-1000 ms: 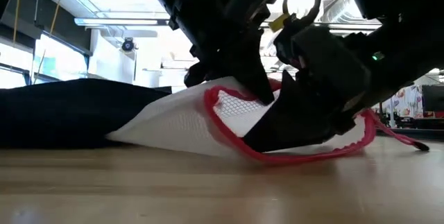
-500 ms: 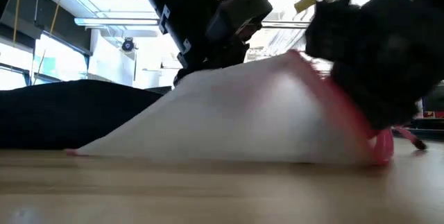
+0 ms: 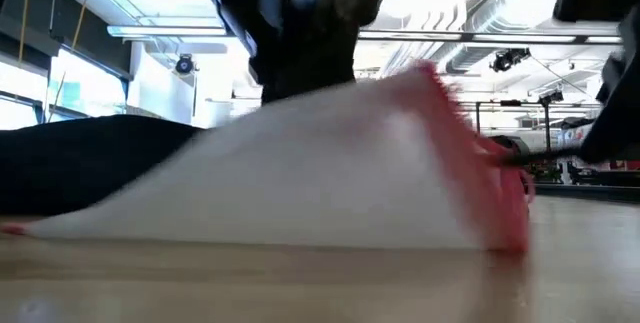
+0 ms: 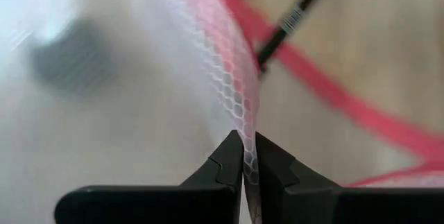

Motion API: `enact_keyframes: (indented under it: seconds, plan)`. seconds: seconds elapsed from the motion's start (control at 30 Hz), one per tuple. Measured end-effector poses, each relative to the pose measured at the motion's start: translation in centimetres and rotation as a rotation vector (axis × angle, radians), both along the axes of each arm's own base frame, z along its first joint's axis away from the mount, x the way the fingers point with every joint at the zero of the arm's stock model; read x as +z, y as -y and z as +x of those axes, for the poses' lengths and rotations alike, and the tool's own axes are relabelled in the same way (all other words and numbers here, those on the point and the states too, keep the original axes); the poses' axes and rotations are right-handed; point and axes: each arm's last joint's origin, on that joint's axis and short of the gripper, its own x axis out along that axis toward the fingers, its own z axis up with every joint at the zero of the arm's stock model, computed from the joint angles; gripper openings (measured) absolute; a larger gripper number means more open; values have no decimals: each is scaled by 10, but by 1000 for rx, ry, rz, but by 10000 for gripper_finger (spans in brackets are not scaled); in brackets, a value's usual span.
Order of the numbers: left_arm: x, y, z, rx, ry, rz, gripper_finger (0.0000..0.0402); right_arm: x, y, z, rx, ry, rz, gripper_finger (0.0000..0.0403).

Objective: Unpack backpack
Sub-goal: Remove the black pen from the transparent pink zip bag

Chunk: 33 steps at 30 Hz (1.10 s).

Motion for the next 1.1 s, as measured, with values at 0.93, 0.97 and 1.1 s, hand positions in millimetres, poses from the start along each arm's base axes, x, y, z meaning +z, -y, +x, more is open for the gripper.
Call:
enact_keyframes:
  seconds: [0.93, 0.97, 1.1]
  plan:
    - [-3, 32, -35, 236, -144, -59, 0, -4, 187, 2, -636, 45, 3, 16]
    - [-1, 32, -35, 241, -131, -59, 0, -8, 196, 4, -646, 23, 2, 25]
    - [2, 29, -34, 259, -114, -50, 0, -18, 226, 15, -643, -31, 47, 73]
